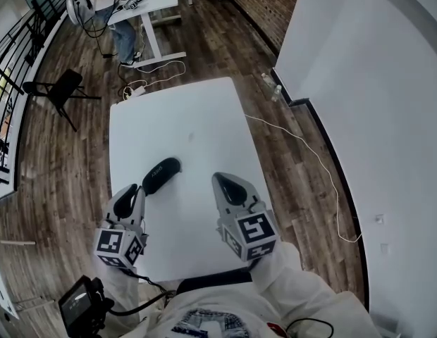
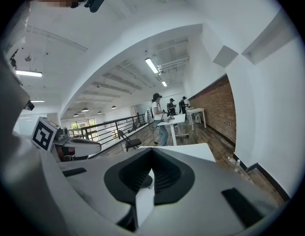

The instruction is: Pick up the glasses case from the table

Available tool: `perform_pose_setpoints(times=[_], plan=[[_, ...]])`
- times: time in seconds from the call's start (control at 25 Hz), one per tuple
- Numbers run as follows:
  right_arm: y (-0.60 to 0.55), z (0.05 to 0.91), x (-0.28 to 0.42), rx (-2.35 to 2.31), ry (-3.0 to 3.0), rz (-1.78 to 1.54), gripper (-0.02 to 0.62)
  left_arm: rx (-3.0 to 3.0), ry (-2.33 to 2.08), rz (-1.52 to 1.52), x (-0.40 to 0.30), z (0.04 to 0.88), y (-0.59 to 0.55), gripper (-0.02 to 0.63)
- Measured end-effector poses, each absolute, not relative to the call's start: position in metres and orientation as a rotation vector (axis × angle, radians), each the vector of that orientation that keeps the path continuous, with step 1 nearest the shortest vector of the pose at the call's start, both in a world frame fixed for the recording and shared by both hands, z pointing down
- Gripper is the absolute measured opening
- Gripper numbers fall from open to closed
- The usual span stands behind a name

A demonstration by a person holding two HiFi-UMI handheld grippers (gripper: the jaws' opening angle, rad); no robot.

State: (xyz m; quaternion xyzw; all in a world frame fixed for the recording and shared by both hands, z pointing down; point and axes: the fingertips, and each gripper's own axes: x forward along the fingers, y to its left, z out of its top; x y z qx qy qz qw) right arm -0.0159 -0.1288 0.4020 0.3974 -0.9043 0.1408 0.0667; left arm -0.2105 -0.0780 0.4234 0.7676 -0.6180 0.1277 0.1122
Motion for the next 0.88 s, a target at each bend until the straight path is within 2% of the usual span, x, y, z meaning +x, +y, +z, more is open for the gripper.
perform_pose_setpoints(times=[0.04, 0.08, 0.2, 0.32, 0.4, 0.88], plan=[[-0.129, 0.402, -0.015, 1.198, -2.725, 0.426, -0.015, 2.254, -1.788, 0.355, -0.208, 0.425, -0.079, 0.105], [-0.129, 0.403, -0.015, 1.198, -2.725, 0.428, -0.015, 2.255, -1.759, 0.337, -0.204, 0.427, -0.08, 0.186], [-0.131, 0.404, -0.011, 1.203, -2.72, 0.439, -0.014, 2.266, -1.661, 0.354, -0.188, 0.439, -0.084, 0.363], [-0.132, 0.406, -0.009, 1.207, -2.715, 0.447, -0.014, 2.288, -1.577, 0.46, -0.175, 0.455, -0.087, 0.475], [-0.135, 0.408, -0.009, 1.208, -2.71, 0.452, -0.015, 2.302, -1.54, 0.562, -0.173, 0.467, -0.091, 0.497], [-0.138, 0.424, 0.012, 1.256, -2.624, 0.476, -0.015, 2.267, -1.39, 1.012, -0.203, 0.563, -0.126, 0.497]])
